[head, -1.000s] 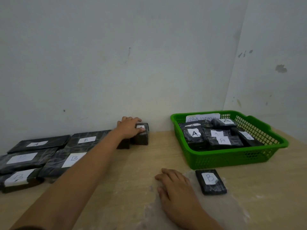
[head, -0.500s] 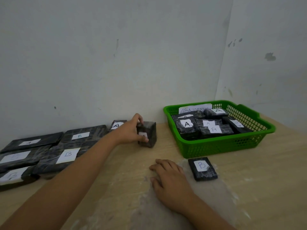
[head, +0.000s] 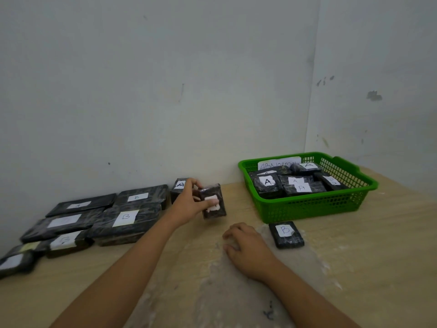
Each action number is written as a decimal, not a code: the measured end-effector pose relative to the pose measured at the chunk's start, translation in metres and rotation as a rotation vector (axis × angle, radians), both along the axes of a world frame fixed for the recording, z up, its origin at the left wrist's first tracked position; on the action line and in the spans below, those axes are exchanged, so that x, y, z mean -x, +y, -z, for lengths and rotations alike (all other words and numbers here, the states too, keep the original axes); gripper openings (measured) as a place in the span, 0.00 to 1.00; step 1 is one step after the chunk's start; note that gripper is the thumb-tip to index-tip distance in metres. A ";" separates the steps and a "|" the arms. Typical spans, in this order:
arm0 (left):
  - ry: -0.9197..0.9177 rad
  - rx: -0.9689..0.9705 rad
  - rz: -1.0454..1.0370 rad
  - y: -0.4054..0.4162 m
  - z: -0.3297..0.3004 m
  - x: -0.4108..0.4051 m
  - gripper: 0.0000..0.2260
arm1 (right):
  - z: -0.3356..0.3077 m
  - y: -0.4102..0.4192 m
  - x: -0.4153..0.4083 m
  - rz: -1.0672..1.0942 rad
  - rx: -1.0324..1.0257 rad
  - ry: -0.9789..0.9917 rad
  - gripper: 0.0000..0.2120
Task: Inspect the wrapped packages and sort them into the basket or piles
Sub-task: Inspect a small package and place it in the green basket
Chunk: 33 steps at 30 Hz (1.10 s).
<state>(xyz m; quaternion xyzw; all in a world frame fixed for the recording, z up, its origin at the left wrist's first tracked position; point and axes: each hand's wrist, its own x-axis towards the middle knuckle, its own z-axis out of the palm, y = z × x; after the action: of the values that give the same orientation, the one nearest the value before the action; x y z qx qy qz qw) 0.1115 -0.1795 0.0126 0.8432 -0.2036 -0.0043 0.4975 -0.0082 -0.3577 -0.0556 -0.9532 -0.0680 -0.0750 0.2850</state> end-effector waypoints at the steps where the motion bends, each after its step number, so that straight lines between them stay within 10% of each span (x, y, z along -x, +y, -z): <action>1: 0.027 0.039 -0.007 0.004 0.000 0.008 0.24 | -0.002 -0.002 0.001 0.012 -0.063 0.002 0.15; 10: 0.270 0.322 -0.013 0.028 0.016 0.109 0.21 | -0.045 0.002 0.026 0.008 -1.002 0.321 0.13; 33: 0.398 0.575 0.110 0.028 0.050 0.116 0.25 | -0.013 0.011 0.020 -0.086 -1.096 0.286 0.28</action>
<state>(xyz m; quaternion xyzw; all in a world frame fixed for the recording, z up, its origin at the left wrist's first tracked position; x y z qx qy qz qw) -0.0045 -0.1515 -0.0370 0.6390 -0.1408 -0.1379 0.7435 -0.0278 -0.3471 -0.0425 -0.6632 -0.0185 0.0420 0.7471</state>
